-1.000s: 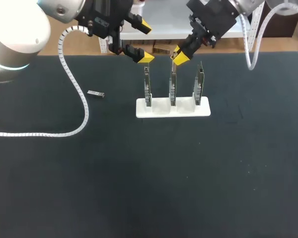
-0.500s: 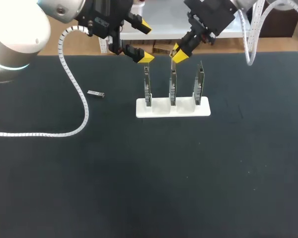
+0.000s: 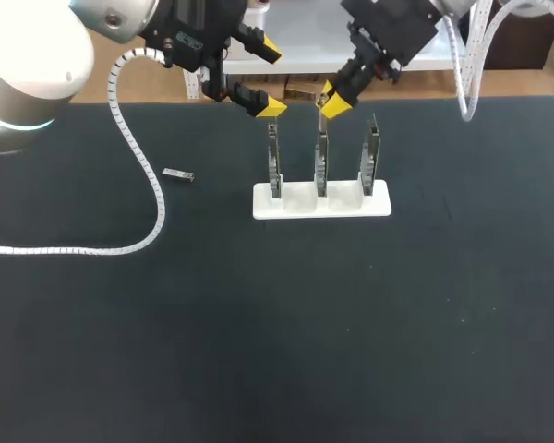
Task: Pick up the optical module with the left hand, and insert it into the network port with the right hand.
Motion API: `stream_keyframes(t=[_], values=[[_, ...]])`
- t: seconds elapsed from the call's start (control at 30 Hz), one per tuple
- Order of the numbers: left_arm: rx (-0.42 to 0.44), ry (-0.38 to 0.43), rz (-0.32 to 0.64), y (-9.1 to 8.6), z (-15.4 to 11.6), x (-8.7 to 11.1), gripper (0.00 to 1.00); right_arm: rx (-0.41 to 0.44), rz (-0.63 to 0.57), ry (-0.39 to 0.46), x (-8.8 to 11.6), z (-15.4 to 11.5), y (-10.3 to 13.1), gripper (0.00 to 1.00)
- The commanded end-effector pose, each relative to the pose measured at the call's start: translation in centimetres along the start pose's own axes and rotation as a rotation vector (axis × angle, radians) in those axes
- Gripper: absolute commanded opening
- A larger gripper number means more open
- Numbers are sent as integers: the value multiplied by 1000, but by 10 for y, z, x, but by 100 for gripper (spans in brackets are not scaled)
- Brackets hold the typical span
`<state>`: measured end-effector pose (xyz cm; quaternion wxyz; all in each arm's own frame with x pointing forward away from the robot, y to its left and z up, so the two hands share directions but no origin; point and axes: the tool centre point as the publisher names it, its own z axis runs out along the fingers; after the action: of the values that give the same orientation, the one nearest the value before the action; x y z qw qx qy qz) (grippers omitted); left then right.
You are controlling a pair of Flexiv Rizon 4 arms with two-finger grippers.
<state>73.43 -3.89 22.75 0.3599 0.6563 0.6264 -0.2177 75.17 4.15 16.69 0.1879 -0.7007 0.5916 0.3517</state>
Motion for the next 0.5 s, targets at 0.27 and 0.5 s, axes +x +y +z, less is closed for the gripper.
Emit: stream_keyframes(t=[0.27, 0.5], values=[[4, 9, -2, 2, 0, -2, 100, 53, 18, 12, 4, 3, 9, 0], [4, 9, -2, 2, 0, -2, 100, 55, 20, 16, 4, 3, 9, 0]])
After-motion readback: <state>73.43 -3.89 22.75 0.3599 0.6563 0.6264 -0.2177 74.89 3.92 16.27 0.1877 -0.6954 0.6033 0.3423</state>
